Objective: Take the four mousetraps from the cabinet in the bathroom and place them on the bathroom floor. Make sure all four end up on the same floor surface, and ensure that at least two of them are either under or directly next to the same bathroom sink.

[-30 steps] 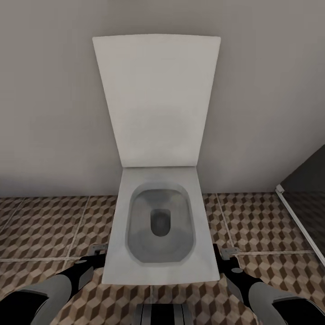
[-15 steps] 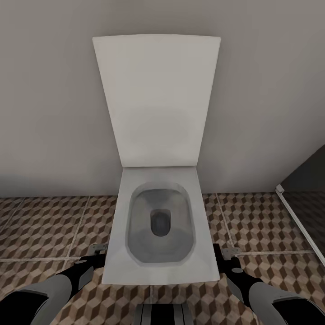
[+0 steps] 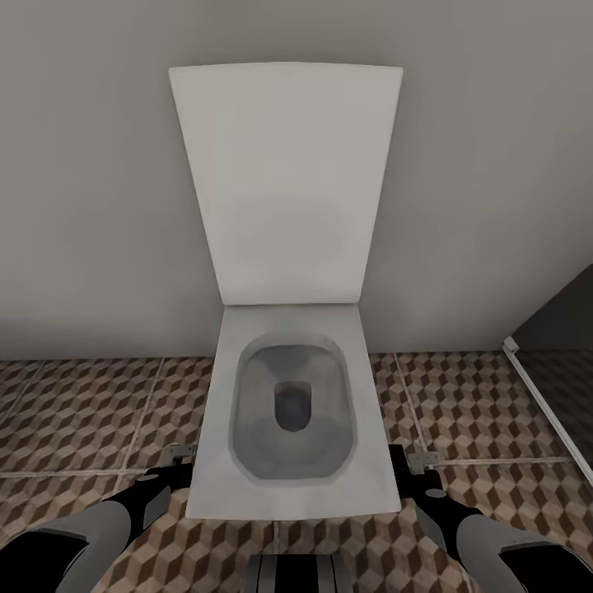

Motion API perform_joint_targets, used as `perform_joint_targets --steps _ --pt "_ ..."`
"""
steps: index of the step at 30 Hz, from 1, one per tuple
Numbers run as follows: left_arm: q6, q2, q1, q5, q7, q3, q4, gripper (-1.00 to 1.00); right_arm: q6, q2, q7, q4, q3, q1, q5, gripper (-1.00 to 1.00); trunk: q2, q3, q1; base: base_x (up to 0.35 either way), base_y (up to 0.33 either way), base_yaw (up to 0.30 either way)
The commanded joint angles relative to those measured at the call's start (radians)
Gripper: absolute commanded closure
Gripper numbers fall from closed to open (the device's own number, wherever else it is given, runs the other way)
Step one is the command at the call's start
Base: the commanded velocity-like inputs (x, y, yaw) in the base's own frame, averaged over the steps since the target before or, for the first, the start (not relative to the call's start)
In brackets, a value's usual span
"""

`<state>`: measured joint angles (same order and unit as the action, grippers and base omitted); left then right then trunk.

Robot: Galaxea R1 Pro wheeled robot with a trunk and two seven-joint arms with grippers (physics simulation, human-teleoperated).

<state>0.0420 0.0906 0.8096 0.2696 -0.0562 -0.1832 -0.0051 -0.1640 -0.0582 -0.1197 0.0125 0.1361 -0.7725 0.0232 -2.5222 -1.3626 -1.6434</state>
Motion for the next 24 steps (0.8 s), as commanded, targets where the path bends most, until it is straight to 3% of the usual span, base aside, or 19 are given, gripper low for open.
perform_joint_targets --steps 1,24 --pt "0.002 0.000 0.000 0.006 -0.002 -0.009 0.000 1.00 -0.003 0.000 -0.005 0.001 0.008 -0.001 0.004 1.00 0.000 -0.001 0.000 0.000 0.000 0.000" --pt "-0.002 -0.003 0.000 0.006 -0.002 -0.010 0.000 1.00 -0.003 0.000 -0.003 0.001 0.008 -0.001 0.004 1.00 0.000 -0.001 0.000 0.000 0.000 0.000"
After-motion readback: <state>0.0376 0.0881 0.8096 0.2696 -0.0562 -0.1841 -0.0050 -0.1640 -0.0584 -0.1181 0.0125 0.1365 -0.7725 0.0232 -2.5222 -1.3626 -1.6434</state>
